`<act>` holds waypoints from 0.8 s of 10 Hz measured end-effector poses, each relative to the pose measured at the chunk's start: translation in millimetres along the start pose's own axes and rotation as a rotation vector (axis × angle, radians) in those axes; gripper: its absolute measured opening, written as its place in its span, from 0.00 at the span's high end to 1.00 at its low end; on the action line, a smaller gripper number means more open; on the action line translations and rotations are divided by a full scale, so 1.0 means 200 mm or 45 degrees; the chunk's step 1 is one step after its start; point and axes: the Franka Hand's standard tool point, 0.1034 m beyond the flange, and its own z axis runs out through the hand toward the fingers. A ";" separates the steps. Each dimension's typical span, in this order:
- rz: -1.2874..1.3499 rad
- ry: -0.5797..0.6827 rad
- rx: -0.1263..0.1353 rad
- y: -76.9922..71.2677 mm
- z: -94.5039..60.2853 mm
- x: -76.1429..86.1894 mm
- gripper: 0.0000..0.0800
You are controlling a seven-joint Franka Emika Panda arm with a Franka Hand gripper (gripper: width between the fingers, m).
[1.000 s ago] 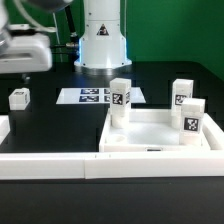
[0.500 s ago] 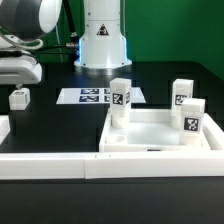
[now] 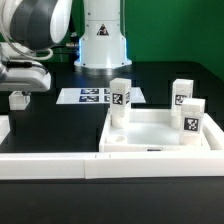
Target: Assemble square table
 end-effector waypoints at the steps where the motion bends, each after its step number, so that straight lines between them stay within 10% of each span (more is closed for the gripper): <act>1: 0.000 -0.007 0.002 -0.02 0.01 0.01 0.19; 6: 0.046 -0.059 0.022 -0.08 0.08 0.02 0.19; 8: 0.046 -0.060 0.023 -0.08 0.08 0.02 0.52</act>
Offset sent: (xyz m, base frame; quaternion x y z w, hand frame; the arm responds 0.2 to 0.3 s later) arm -0.0044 0.0352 -0.0128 0.0756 -0.0675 0.0572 0.9932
